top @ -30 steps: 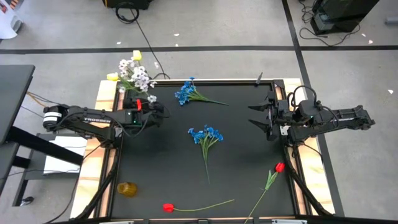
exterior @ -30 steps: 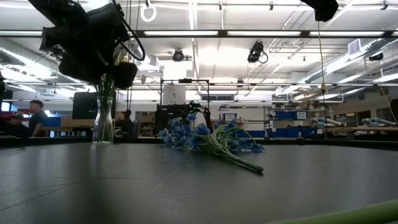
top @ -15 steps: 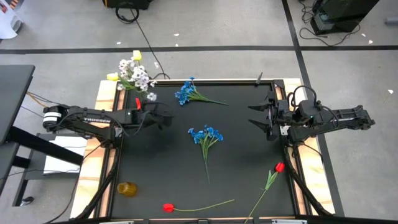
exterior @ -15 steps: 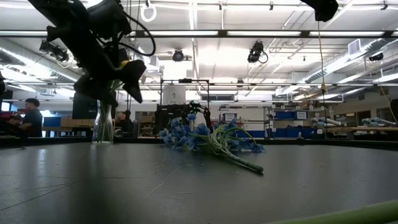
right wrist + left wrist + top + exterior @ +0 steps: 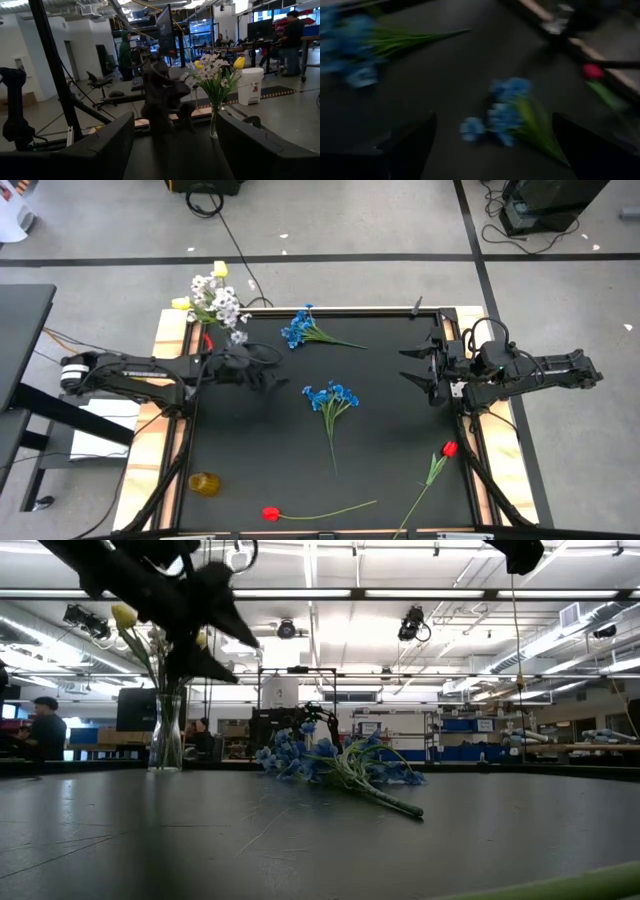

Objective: Sort flowers into vase by color
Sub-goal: Put the right red flower into the yellow vase

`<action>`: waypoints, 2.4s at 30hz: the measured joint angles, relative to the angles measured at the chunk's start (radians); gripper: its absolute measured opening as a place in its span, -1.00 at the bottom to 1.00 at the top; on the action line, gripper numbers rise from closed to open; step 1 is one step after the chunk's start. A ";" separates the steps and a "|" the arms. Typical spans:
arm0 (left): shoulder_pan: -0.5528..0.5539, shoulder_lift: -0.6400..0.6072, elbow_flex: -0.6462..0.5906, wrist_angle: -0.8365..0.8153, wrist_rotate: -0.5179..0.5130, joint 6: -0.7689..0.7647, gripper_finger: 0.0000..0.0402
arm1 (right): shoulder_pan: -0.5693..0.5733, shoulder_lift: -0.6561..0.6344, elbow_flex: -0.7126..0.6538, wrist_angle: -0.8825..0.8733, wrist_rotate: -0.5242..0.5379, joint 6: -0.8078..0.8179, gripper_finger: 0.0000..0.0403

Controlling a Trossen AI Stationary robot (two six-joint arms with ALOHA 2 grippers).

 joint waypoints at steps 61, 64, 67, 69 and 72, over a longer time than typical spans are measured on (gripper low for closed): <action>-0.222 0.129 0.000 0.554 0.116 0.088 -0.97 | -0.002 -0.001 0.001 0.233 0.020 0.303 0.42; -0.253 0.129 0.000 0.554 0.056 0.063 -0.97 | -0.002 0.000 0.001 0.330 0.018 0.319 0.42; -0.286 0.129 0.000 0.558 0.005 0.056 -0.97 | 0.005 -0.003 0.001 0.396 -0.060 0.391 0.42; -0.307 0.129 0.000 0.572 -0.015 0.060 -0.97 | 0.008 0.003 0.003 0.419 -0.067 0.435 0.42; -0.330 0.129 0.003 0.574 -0.031 0.086 -0.98 | 0.020 0.047 0.003 0.365 -0.062 0.576 0.42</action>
